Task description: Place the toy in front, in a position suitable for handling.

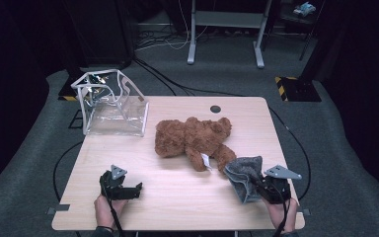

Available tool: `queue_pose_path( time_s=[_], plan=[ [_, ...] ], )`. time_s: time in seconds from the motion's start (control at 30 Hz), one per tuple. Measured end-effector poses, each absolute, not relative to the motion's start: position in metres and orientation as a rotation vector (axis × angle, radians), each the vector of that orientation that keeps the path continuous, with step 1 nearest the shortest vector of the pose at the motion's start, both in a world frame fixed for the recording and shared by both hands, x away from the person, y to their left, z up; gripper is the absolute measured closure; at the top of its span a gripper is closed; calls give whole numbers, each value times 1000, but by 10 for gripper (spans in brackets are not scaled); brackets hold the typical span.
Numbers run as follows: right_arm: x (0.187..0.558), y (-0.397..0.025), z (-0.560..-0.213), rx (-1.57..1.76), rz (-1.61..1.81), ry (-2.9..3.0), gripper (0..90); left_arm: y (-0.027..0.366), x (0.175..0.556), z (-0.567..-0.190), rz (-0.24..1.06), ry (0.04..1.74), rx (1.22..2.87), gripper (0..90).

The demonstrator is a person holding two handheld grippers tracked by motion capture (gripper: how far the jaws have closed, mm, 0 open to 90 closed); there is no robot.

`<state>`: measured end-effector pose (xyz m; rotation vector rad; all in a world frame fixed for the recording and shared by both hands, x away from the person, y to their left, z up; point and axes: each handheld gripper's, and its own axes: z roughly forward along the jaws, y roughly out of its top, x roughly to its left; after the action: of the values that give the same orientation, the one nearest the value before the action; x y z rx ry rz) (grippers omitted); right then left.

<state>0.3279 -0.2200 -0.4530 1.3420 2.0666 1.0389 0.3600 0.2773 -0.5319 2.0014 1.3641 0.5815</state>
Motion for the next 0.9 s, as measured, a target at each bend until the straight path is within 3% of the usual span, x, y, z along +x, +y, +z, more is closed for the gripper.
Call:
queue_pose_path(
  time_s=[0.9],
  plan=[
    [393,-251,-457,1517,809,1944,796,277,360,-532,582,1364,2002,0]
  ],
)
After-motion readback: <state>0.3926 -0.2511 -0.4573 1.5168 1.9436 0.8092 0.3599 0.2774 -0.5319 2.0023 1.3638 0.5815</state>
